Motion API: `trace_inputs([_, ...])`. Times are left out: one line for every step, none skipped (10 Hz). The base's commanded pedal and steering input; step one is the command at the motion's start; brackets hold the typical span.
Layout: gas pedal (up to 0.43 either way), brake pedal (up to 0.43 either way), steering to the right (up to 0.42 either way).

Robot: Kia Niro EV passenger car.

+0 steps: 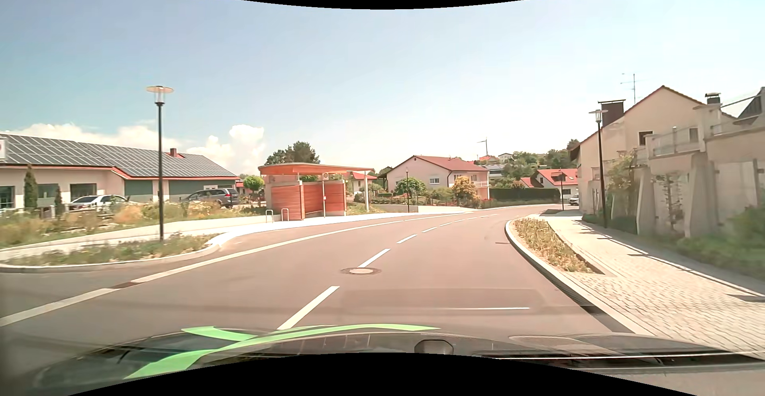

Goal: Follow the waypoints while adhering to traffic rules and regulations

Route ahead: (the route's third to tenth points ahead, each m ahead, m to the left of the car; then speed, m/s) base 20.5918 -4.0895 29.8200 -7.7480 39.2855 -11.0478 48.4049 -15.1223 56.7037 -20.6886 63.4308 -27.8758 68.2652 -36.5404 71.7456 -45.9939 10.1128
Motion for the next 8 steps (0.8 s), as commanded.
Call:
trace_inputs([0.150, 0.000, 0.070])
trace_inputs([0.138, 0.000, 0.068])
trace_inputs([0.138, 0.000, 0.065])
trace_inputs([0.138, 0.000, 0.062])
trace_inputs([0.138, 0.000, 0.062])
trace_inputs([0.150, 0.000, 0.062])
trace_inputs([0.150, 0.000, 0.062])
trace_inputs([0.130, 0.000, 0.062])
